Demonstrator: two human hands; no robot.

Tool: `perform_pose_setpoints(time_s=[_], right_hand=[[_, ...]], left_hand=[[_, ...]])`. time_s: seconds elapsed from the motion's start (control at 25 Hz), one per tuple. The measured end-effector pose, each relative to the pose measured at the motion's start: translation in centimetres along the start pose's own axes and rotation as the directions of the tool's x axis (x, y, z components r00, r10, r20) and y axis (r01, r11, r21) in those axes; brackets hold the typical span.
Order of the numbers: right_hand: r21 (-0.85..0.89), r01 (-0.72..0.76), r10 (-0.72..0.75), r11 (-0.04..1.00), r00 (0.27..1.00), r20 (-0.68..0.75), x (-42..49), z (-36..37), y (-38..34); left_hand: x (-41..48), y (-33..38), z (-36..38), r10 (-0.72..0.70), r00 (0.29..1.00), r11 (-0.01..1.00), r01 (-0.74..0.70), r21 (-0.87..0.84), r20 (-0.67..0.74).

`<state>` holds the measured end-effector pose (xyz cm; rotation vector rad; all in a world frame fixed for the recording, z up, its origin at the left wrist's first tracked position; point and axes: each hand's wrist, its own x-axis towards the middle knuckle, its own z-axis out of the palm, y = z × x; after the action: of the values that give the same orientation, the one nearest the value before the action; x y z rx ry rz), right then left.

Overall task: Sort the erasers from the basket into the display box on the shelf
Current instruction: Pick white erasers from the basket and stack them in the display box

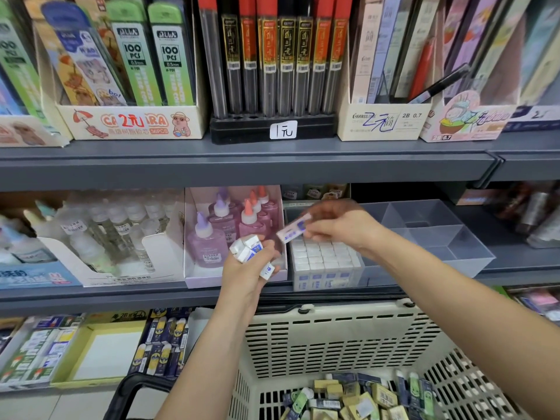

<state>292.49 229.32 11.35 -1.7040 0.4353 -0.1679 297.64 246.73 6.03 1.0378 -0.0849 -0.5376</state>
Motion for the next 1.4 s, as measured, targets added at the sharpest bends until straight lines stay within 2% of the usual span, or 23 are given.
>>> perform_pose_setpoints(time_s=[0.08,0.12,0.2,0.28,0.44,0.6,0.64,0.72,0.76,0.84,0.96,1.08,1.2,1.28,1.4], right_hand=[[-0.126,0.050,-0.069,0.991,0.986,-0.150,1.6,-1.1,-0.2],[-0.257,0.069,-0.121,0.964,0.974,-0.190,2.5,-1.5,-0.2],[-0.592,0.073,-0.209,0.802,0.964,-0.164,4.1,-1.5,0.1],[-0.752,0.081,-0.211,0.654,0.974,-0.079,5.1,-0.8,0.7],[-0.731,0.109,-0.030,0.674,0.992,0.121,6.0,0.1,1.6],[-0.712,0.086,0.004,0.697,0.992,0.123,5.6,-0.1,1.5],[-0.724,0.090,-0.005,0.683,0.993,0.119,5.4,0.0,1.5],[-0.756,0.126,-0.118,0.642,0.991,0.065,4.6,0.6,1.1],[-0.746,0.136,-0.187,0.652,0.982,0.016,4.0,1.1,0.8],[-0.648,0.169,-0.242,0.743,0.970,-0.025,2.3,2.2,-0.3],[-0.606,0.259,-0.201,0.753,0.966,0.162,-0.9,4.5,-1.4],[-0.664,0.255,-0.166,0.703,0.966,0.196,-2.0,5.9,-1.5],[-0.601,0.179,-0.124,0.779,0.984,0.132,-1.6,5.2,-1.6],[-0.499,0.124,-0.084,0.858,0.991,0.102,-1.2,4.3,-1.7],[-0.315,0.059,-0.051,0.947,0.998,0.034,-1.0,3.0,-1.8]], left_hand=[[0.2,-0.1,-0.1,-0.001,0.999,0.996,0.005,0.089,-0.041],[0.3,-0.2,-0.2,-0.001,0.998,0.991,0.009,0.137,-0.055],[0.3,-0.3,-0.2,-0.001,0.997,0.982,0.014,0.187,-0.071],[0.3,-0.3,-0.2,0.001,0.997,0.979,0.014,0.204,-0.075],[0.3,-0.3,-0.5,-0.002,0.998,0.976,0.015,0.217,-0.062],[0.5,-0.4,-0.5,-0.016,0.999,0.973,0.026,0.230,-0.045],[0.5,-0.4,-0.5,-0.024,0.999,0.974,0.032,0.225,-0.039],[0.4,-0.4,-0.5,-0.040,0.999,0.974,0.041,0.223,-0.009],[0.3,-0.5,-0.4,-0.045,0.999,0.971,0.041,0.237,0.011],[0.2,-0.6,-0.3,-0.044,0.998,0.956,0.031,0.291,0.038],[0.2,-0.8,0.2,-0.030,0.998,0.910,0.003,0.415,0.058],[0.2,-0.6,0.4,-0.005,0.998,0.880,-0.026,0.474,0.063],[-0.4,-0.5,0.1,-0.010,0.991,0.934,-0.039,0.355,0.135],[-0.7,-0.3,0.0,-0.058,0.985,0.977,0.023,0.211,0.163],[-0.5,0.0,-0.1,-0.103,0.991,0.993,0.097,0.073,0.080]])
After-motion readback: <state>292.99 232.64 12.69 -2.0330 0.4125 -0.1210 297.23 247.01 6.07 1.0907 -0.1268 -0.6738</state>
